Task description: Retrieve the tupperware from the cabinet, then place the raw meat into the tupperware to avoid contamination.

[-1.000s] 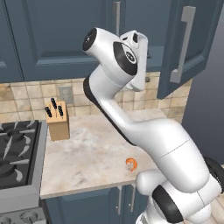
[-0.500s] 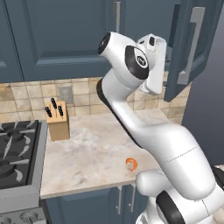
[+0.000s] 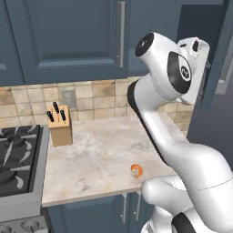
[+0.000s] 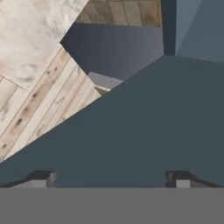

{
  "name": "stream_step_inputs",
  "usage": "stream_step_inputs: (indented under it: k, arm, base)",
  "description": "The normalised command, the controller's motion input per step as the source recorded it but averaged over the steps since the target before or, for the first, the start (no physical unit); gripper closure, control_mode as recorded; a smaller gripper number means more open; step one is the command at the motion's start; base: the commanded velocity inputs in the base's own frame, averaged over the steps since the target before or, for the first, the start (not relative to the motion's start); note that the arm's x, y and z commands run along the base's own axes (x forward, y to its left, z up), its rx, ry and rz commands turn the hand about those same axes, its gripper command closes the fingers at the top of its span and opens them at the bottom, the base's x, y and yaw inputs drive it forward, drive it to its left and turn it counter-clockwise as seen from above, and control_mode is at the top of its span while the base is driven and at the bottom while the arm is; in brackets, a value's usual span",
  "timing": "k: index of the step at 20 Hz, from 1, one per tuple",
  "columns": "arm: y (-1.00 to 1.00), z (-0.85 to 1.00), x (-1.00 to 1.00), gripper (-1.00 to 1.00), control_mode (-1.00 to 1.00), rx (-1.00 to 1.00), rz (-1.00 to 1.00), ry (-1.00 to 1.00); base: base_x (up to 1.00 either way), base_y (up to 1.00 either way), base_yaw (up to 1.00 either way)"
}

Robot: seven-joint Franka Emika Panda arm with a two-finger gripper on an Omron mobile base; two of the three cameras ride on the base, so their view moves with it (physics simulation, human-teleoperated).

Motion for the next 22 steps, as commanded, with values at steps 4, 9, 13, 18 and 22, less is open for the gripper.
stream_step_inputs:
  k: [4,9,13,18,22]
  arm:
    - [-0.96,-0.08,-0.24,-1.0,-1.0,0.14,0.0,-0.15]
    - [-0.86,-0.1,-0.18,-1.0,-1.0,0.13,-0.03,-0.06]
    - [-0.26,-0.07,0.0,-1.0,-1.0,0.03,0.0,0.0]
    - [-0.27,-0.03,0.0,-1.0,-1.0,0.03,0.0,0.0]
    - [-0.62,-0.13,0.27,-1.0,-1.0,0.12,0.0,0.0]
  base:
    - [0.0,0.0,0.0]
    - [0.0,0.0,0.0]
    - [0.0,0.0,0.0]
    - [0.0,0.0,0.0]
    - [0.0,0.0,0.0]
